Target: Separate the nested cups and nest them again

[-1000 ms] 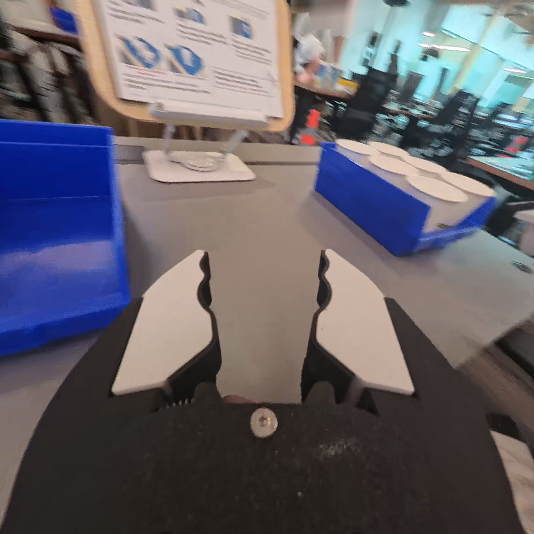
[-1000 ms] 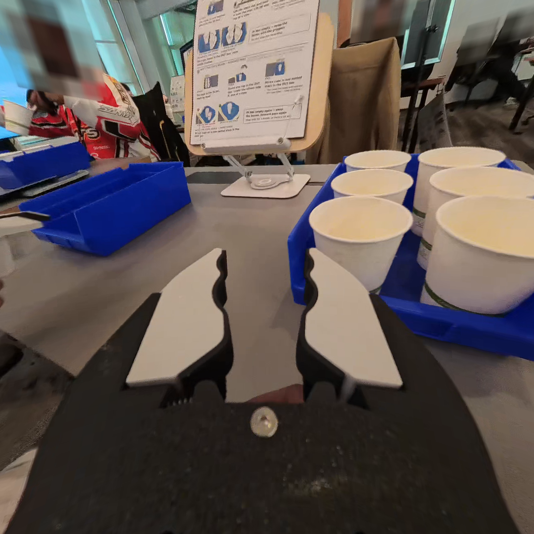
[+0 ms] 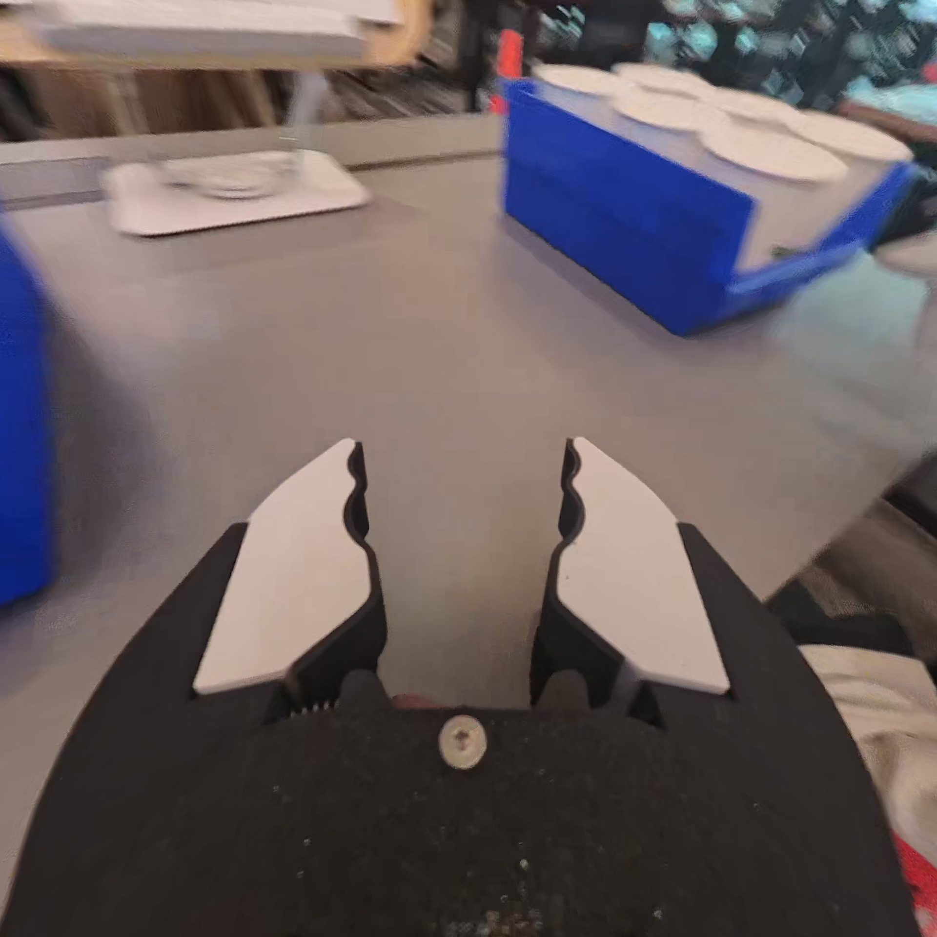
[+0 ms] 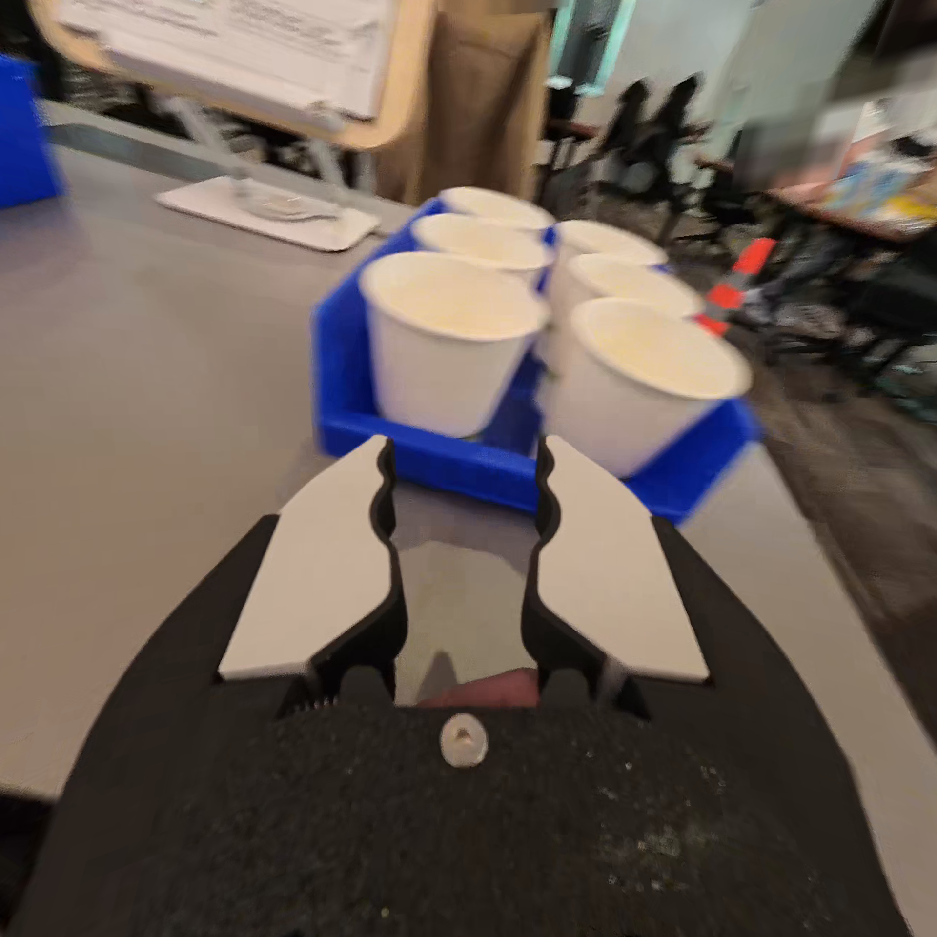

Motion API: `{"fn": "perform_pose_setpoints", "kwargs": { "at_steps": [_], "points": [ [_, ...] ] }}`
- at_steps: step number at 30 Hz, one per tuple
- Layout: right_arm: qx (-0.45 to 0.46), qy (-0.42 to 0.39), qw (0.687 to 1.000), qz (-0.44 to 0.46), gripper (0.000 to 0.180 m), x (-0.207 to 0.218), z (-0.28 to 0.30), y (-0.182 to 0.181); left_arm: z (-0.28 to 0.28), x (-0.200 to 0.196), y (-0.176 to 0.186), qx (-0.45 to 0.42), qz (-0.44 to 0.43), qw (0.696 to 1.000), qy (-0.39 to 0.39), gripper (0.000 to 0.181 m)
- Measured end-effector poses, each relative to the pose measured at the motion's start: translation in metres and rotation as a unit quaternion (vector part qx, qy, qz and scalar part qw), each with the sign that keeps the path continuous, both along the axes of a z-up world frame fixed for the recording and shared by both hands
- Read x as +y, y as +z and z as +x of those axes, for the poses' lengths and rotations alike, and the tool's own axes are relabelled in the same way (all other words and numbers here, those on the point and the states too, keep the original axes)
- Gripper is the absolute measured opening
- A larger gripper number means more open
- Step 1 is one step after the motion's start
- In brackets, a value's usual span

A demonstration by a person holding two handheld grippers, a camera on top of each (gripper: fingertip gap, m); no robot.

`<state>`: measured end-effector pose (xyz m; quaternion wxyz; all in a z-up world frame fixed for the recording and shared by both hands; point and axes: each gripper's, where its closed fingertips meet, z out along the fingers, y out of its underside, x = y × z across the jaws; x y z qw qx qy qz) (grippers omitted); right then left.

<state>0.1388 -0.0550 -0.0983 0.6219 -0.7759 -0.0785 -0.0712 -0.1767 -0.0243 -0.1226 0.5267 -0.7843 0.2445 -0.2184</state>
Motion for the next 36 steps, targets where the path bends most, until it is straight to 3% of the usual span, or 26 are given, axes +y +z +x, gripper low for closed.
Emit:
{"fn": "perform_pose_setpoints", "kwargs": {
  "at_steps": [4, 9, 12, 15, 18, 20, 22, 25, 30, 36],
  "points": [
    [0.05, -0.065, 0.997, 0.0, 0.057, -0.004, 0.065, 0.009, 0.114, -0.011, 0.012, 0.0, 0.006, 0.995, -0.1, 0.063],
    [0.149, -0.074, 0.986, 0.007, 0.056, 0.003, 0.098, 0.0, 0.221, 0.014, 0.012, -0.01, 0.001, 0.993, -0.12, 0.063],
    [0.14, -0.07, 0.988, -0.008, 0.051, 0.013, 0.11, -0.005, 0.252, 0.026, 0.004, -0.007, -0.014, 0.993, -0.117, 0.065],
    [0.119, -0.072, 0.99, -0.022, 0.047, 0.031, 0.123, -0.012, 0.253, 0.039, 0.001, 0.0, -0.012, 0.997, -0.081, 0.062],
    [0.153, -0.044, 0.986, -0.053, 0.046, 0.053, 0.119, -0.029, 0.249, 0.05, -0.001, -0.015, -0.018, 0.999, -0.045, 0.044],
    [0.168, -0.044, 0.982, -0.074, 0.039, 0.059, 0.12, -0.035, 0.25, 0.053, -0.004, -0.014, -0.016, 0.999, -0.036, 0.042],
    [0.175, -0.048, 0.982, -0.053, 0.024, 0.062, 0.121, -0.03, 0.254, 0.05, -0.003, -0.015, -0.023, 0.999, -0.04, 0.018],
    [0.161, -0.078, 0.983, -0.045, 0.003, 0.062, 0.125, -0.029, 0.253, 0.055, -0.003, 0.011, -0.015, 1.0, -0.007, 0.013],
    [0.148, -0.122, 0.981, -0.026, 0.003, 0.057, 0.11, -0.024, 0.239, 0.064, 0.0, 0.044, 0.023, 0.997, 0.056, 0.007],
    [0.18, -0.111, 0.977, 0.012, 0.003, 0.052, 0.058, -0.003, 0.191, 0.069, 0.028, 0.016, 0.061, 0.993, 0.098, 0.004]
  ]
}}
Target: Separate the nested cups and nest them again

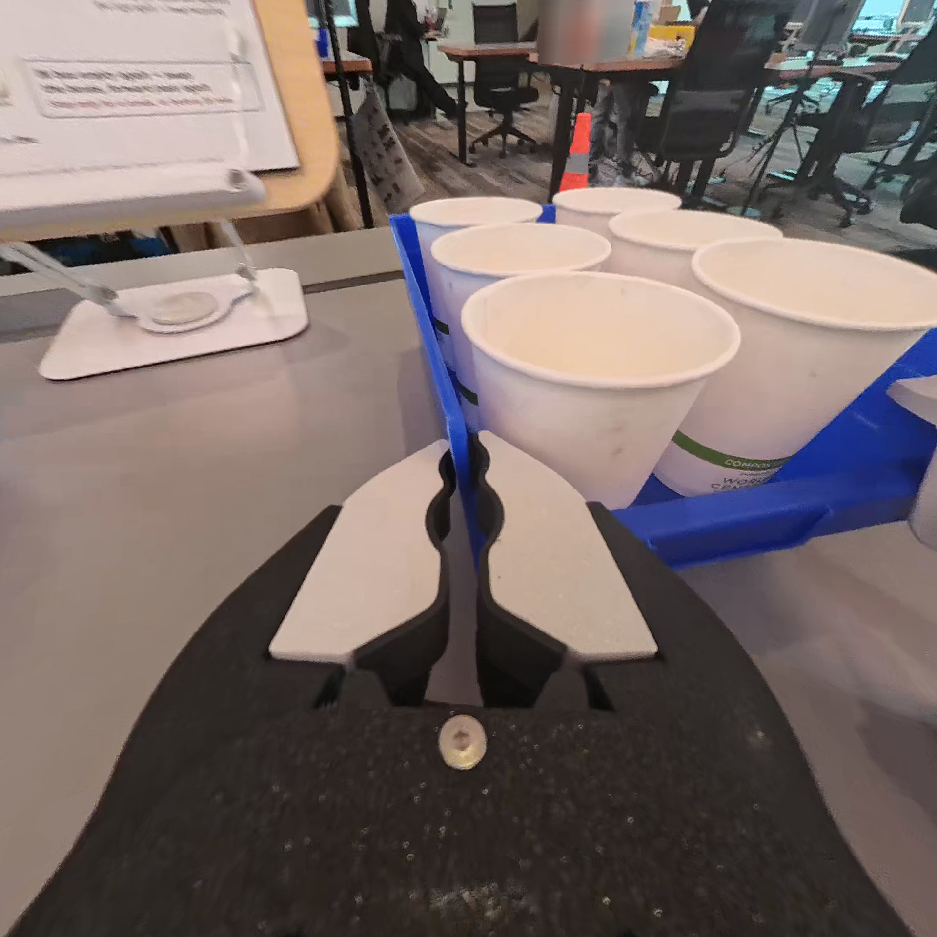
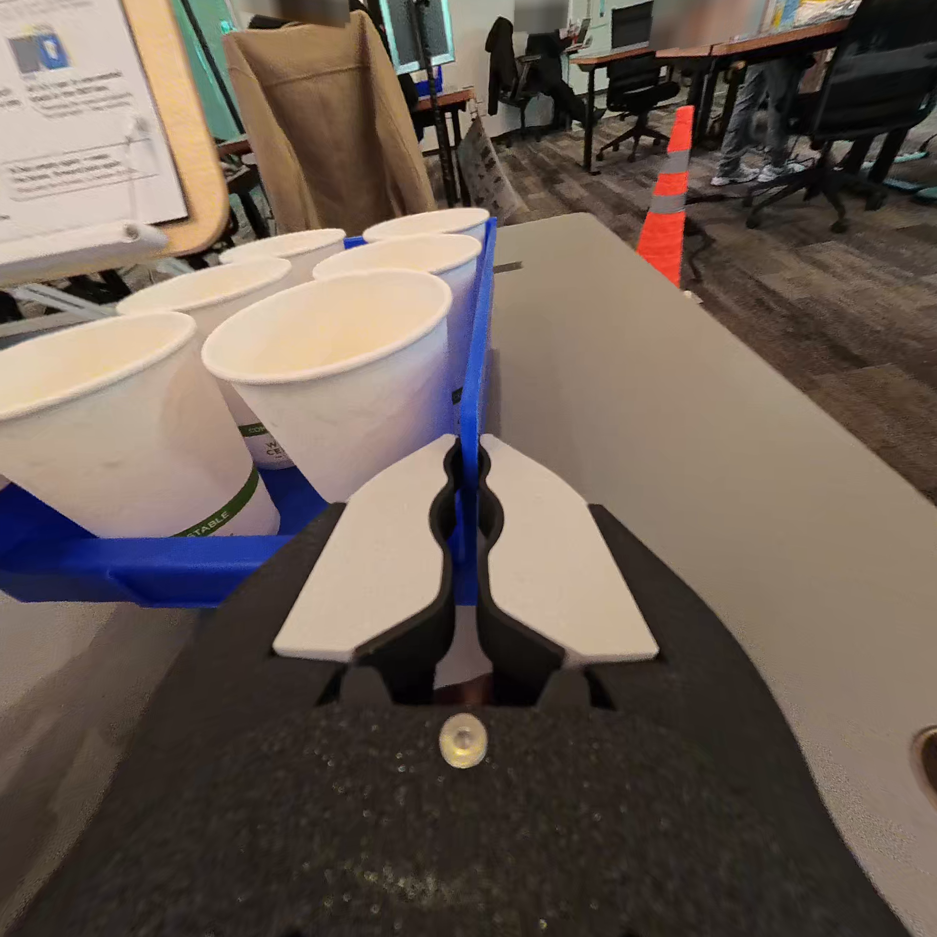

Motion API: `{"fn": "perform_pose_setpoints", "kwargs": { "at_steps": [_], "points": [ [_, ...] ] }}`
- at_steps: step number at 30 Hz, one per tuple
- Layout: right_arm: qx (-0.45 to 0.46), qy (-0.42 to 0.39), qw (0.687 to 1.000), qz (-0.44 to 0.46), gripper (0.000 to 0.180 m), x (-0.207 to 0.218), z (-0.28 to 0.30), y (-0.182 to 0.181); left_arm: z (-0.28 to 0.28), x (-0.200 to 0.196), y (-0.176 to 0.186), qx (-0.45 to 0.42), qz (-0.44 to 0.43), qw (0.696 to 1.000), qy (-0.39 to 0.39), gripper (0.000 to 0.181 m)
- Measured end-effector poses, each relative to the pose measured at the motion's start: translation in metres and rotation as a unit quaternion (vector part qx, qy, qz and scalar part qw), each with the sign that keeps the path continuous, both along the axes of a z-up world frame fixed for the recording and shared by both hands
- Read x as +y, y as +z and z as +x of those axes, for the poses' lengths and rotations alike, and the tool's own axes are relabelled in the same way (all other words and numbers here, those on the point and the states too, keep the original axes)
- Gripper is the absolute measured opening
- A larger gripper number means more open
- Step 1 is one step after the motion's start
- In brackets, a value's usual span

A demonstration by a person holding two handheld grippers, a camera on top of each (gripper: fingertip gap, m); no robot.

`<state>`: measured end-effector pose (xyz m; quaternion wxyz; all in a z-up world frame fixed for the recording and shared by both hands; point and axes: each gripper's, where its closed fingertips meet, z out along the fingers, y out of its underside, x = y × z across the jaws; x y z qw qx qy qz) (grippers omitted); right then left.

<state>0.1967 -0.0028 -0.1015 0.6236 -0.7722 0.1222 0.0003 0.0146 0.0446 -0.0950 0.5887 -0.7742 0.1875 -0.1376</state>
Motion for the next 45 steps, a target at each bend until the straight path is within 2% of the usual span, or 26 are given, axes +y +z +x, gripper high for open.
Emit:
{"fn": "perform_pose_setpoints", "kwargs": {
  "at_steps": [11, 19, 24, 29, 30, 33, 35, 38, 40, 45],
  "points": [
    [0.022, 0.08, 0.996, 0.032, 0.004, 0.015, -0.15, 0.01, -0.151, -0.007, 0.023, -0.018, 0.05, 0.993, 0.11, 0.003],
    [0.022, 0.144, 0.989, 0.018, 0.004, 0.026, -0.258, -0.007, -0.264, -0.01, 0.014, 0.0, 0.04, 0.982, 0.186, 0.002],
    [0.03, 0.17, 0.985, 0.003, 0.005, 0.024, -0.277, -0.012, -0.287, -0.015, -0.001, -0.002, 0.03, 0.98, 0.197, 0.002],
    [0.07, 0.215, 0.973, -0.034, 0.01, 0.021, -0.286, -0.022, -0.296, -0.016, -0.024, -0.017, -0.02, 0.98, 0.198, 0.003],
    [0.076, 0.233, 0.969, -0.043, 0.014, 0.018, -0.289, -0.024, -0.296, -0.017, -0.024, -0.027, -0.022, 0.981, 0.189, 0.007],
    [0.09, 0.251, 0.962, -0.059, 0.037, 0.002, -0.282, -0.025, -0.299, -0.033, -0.032, -0.036, -0.063, 0.985, 0.158, 0.044],
    [0.099, 0.273, 0.956, -0.043, 0.039, -0.017, -0.276, -0.018, -0.31, -0.054, -0.037, -0.054, -0.08, 0.985, 0.14, 0.046],
    [0.101, 0.331, 0.938, 0.003, 0.036, -0.053, -0.277, -0.003, -0.345, -0.082, -0.04, -0.087, -0.079, 0.983, 0.141, 0.046],
    [0.086, 0.376, 0.923, 0.005, 0.029, -0.074, -0.285, -0.004, -0.383, -0.086, -0.039, -0.092, -0.078, 0.979, 0.167, 0.046],
    [0.046, 0.442, 0.896, 0.007, 0.024, -0.095, -0.312, 0.005, -0.49, -0.041, -0.027, -0.09, -0.073, 0.963, 0.244, 0.05]
  ]
}}
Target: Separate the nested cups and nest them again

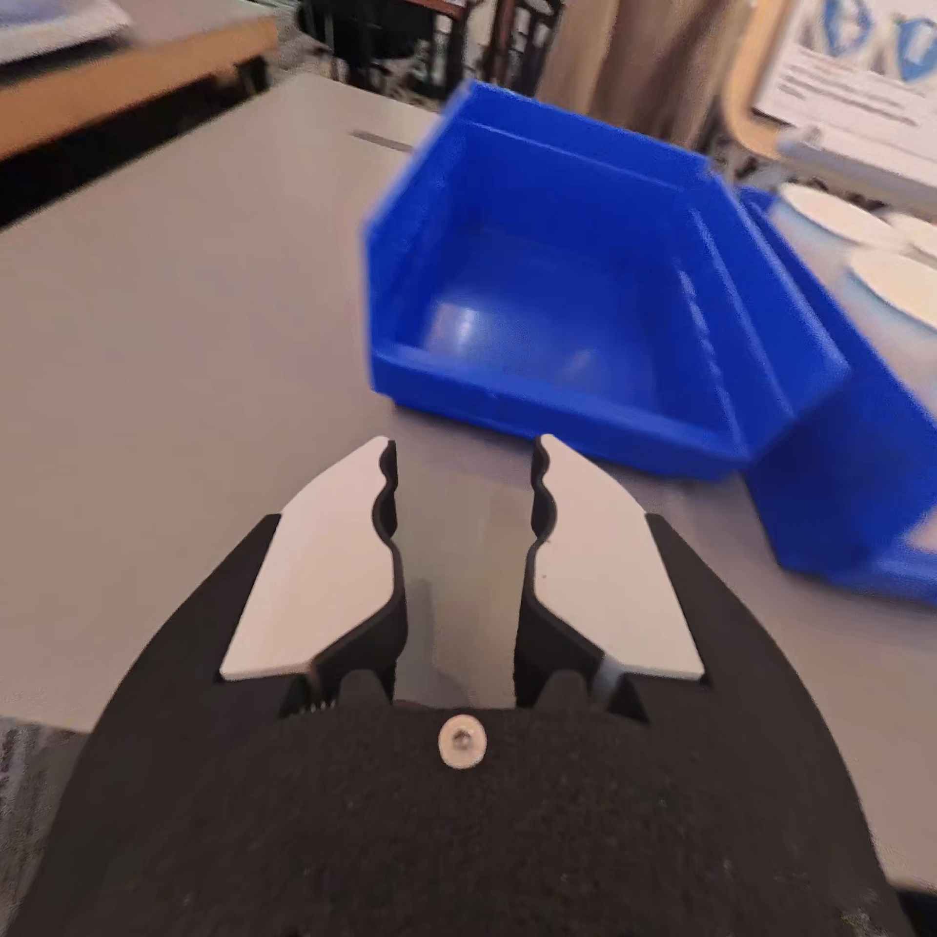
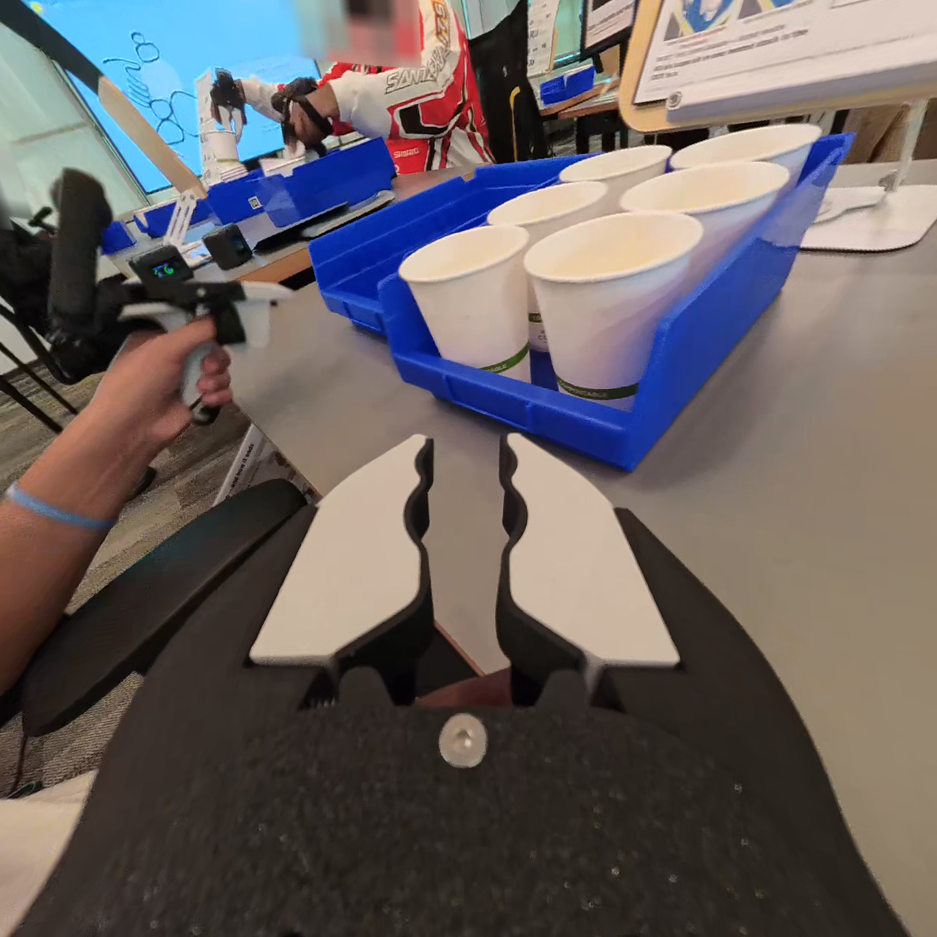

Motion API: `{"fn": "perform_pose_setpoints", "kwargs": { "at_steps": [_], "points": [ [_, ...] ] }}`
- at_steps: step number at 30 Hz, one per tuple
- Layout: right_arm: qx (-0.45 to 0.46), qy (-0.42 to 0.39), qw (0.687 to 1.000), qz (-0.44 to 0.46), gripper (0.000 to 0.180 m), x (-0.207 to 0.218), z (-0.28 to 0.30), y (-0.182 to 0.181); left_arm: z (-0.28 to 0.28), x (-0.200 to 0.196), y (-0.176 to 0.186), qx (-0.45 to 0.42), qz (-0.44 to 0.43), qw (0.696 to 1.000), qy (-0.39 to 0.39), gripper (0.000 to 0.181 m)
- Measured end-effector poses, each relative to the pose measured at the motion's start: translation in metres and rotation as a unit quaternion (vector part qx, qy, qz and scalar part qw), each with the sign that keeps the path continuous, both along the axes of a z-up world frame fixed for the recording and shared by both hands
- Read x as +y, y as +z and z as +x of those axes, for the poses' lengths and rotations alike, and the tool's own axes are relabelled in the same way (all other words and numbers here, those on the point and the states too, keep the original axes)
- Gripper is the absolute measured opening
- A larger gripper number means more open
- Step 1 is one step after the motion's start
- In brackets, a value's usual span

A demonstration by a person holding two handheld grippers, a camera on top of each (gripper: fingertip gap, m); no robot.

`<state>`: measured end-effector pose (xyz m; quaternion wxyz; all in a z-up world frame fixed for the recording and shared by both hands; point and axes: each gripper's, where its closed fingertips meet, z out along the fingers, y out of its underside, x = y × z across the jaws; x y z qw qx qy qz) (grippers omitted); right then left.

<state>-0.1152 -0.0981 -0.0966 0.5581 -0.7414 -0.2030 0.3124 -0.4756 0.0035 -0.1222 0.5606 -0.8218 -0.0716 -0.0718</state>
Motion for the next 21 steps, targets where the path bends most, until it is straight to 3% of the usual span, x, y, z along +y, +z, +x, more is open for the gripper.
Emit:
{"fn": "perform_pose_setpoints", "kwargs": {
  "at_steps": [4, 9, 11, 14, 21],
  "points": [
    [-0.01, 0.01, 1.0, 0.01, 0.023, -0.005, -0.016, -0.002, -0.049, 0.049, 0.009, -0.017, 0.004, 1.0, 0.024, 0.053],
    [-0.021, 0.041, 0.999, -0.013, 0.023, -0.011, -0.037, -0.016, -0.05, 0.1, 0.002, -0.017, -0.033, 0.999, -0.031, 0.056],
    [-0.028, 0.05, 0.998, -0.018, 0.023, -0.013, -0.043, -0.02, -0.046, 0.109, -0.004, 0.005, -0.053, 0.998, -0.045, 0.048],
    [-0.034, 0.057, 0.998, -0.017, 0.022, -0.016, -0.051, -0.022, -0.039, 0.111, -0.012, 0.019, -0.078, 0.995, -0.057, 0.004],
    [-0.059, 0.053, 0.996, -0.034, 0.027, -0.021, -0.075, -0.037, -0.035, 0.065, -0.012, 0.053, -0.07, 0.996, -0.016, 0.002]
  ]
}}
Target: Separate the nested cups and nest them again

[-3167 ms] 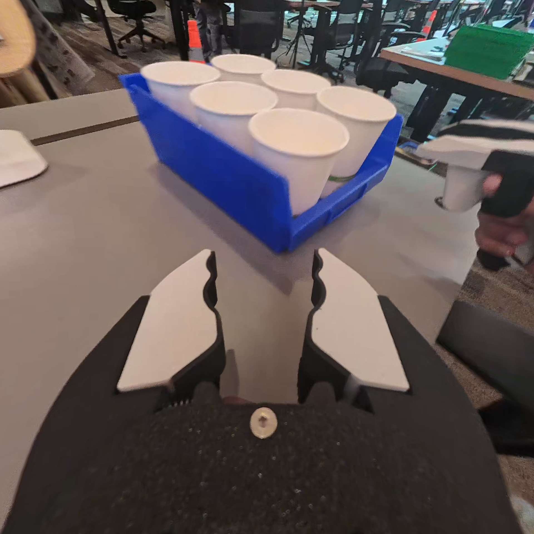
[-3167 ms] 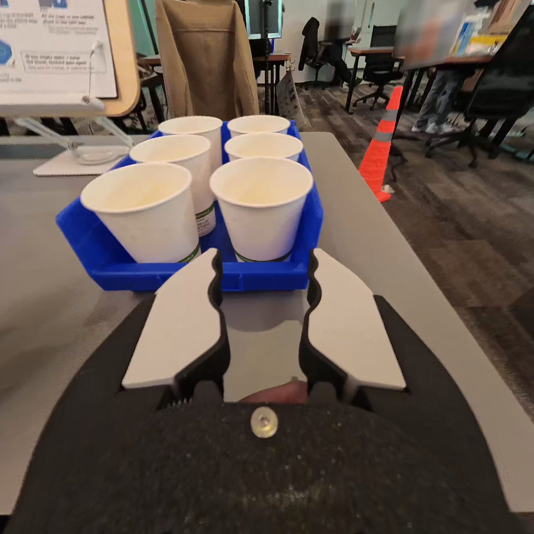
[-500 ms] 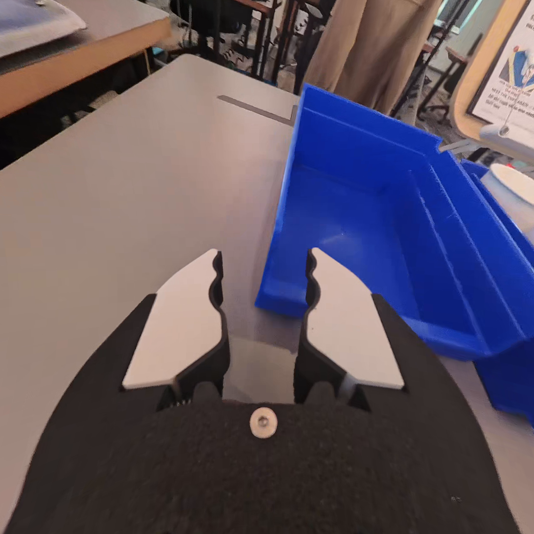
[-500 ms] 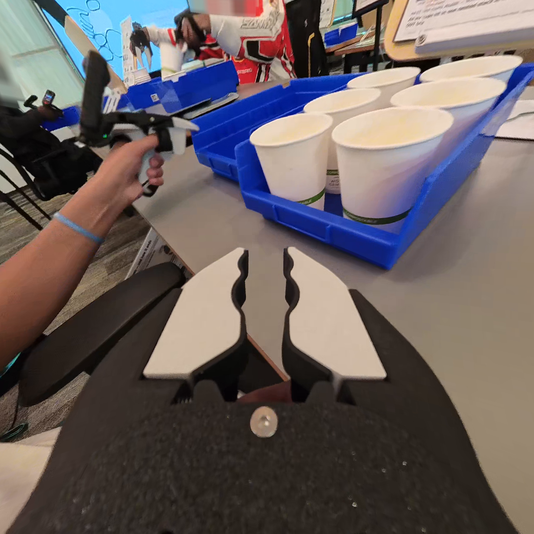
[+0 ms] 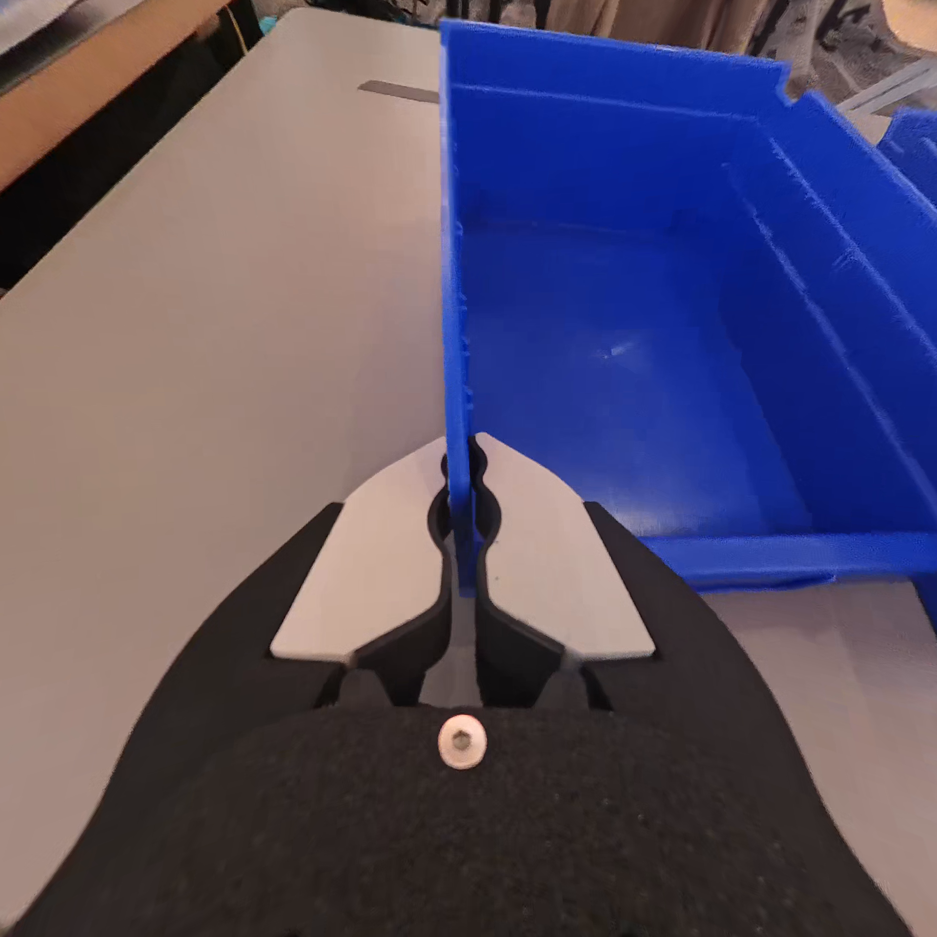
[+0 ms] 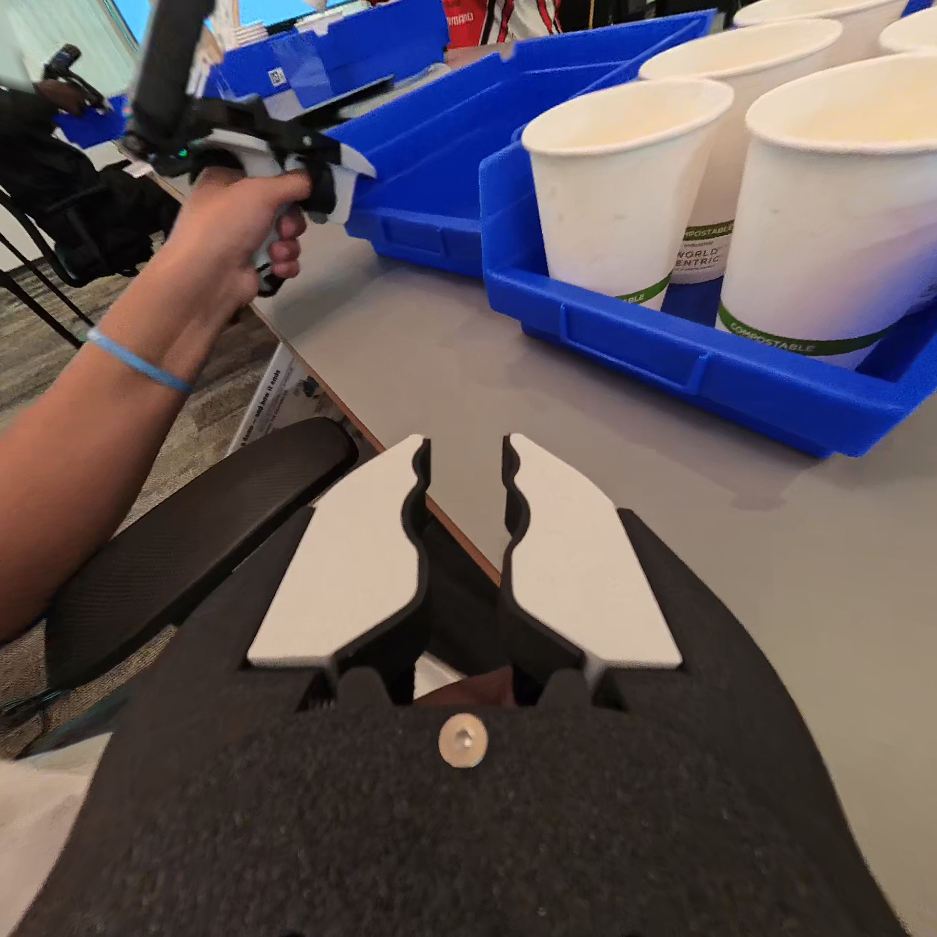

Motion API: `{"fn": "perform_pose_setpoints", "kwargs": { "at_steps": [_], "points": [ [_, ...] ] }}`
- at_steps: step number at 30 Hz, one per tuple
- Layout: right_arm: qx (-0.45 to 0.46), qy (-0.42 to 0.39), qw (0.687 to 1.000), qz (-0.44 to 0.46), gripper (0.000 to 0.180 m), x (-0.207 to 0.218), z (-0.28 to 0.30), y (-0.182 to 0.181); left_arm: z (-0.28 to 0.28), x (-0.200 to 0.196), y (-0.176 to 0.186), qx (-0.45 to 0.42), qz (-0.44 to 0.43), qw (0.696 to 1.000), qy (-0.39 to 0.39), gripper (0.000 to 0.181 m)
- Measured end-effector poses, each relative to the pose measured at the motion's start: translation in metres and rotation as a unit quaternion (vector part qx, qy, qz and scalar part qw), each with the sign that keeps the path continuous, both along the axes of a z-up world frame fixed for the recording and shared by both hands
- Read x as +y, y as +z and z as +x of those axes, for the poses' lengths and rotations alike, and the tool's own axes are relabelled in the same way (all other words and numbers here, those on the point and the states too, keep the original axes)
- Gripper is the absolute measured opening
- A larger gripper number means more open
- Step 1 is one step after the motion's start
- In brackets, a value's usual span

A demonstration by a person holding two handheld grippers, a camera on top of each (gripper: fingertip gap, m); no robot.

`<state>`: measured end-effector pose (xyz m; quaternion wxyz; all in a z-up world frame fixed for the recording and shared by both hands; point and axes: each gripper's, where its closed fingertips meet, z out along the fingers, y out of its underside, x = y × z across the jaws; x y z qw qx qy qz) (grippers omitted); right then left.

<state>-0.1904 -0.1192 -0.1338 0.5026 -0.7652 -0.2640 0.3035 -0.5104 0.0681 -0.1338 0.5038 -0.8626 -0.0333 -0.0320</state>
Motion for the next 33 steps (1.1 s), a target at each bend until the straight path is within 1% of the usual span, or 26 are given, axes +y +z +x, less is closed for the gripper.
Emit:
{"fn": "perform_pose_setpoints", "kwargs": {
  "at_steps": [3, 5, 7, 9, 12, 16, 19, 22, 23, 24, 25, 28, 30, 33],
  "points": [
    [0.005, -0.018, 1.0, 0.017, 0.033, 0.007, -0.016, 0.002, 0.001, -0.038, 0.001, -0.012, 0.021, 0.999, 0.028, 0.004],
    [0.027, -0.029, 0.999, 0.024, 0.037, 0.014, -0.033, 0.007, 0.0, -0.065, 0.002, -0.015, 0.031, 0.998, 0.052, 0.004],
    [0.044, -0.03, 0.998, 0.02, 0.039, 0.022, -0.052, 0.009, 0.0, -0.091, 0.002, -0.015, 0.038, 0.997, 0.072, 0.004],
    [0.032, -0.027, 0.999, 0.007, 0.043, 0.03, -0.072, 0.007, 0.002, -0.112, 0.003, -0.008, 0.044, 0.996, 0.083, 0.004],
    [0.003, -0.04, 0.999, 0.013, 0.047, 0.049, -0.094, 0.007, 0.008, -0.134, 0.004, 0.001, 0.053, 0.995, 0.087, 0.005],
    [-0.011, -0.047, 0.999, 0.008, 0.048, 0.071, -0.116, 0.006, 0.016, -0.148, 0.005, 0.02, 0.058, 0.995, 0.081, 0.004],
    [-0.001, -0.048, 0.999, -0.016, 0.042, 0.084, -0.129, 0.004, 0.021, -0.158, 0.005, 0.027, 0.072, 0.994, 0.077, 0.005],
    [0.008, -0.054, 0.998, -0.032, 0.039, 0.088, -0.136, 0.004, 0.028, -0.173, 0.006, 0.035, 0.085, 0.993, 0.078, 0.005],
    [0.007, -0.055, 0.998, -0.033, 0.036, 0.088, -0.137, 0.005, 0.028, -0.178, 0.007, 0.043, 0.091, 0.991, 0.084, 0.006],
    [0.005, -0.063, 0.998, -0.026, 0.025, 0.088, -0.135, 0.007, 0.028, -0.184, 0.007, 0.051, 0.096, 0.99, 0.093, 0.006],
    [0.005, -0.084, 0.996, -0.012, 0.007, 0.09, -0.13, 0.012, 0.027, -0.19, 0.009, 0.058, 0.103, 0.987, 0.105, 0.006],
    [0.016, -0.095, 0.995, 0.01, 0.004, 0.085, -0.125, 0.017, 0.034, -0.203, 0.02, 0.08, 0.144, 0.98, 0.116, 0.006],
    [0.035, -0.103, 0.993, 0.041, 0.003, 0.081, -0.118, 0.032, 0.041, -0.21, 0.035, 0.107, 0.177, 0.971, 0.124, 0.006],
    [0.073, -0.117, 0.986, 0.097, 0.003, 0.073, -0.099, 0.072, 0.057, -0.217, 0.07, 0.128, 0.238, 0.955, 0.125, 0.005]
  ]
}}
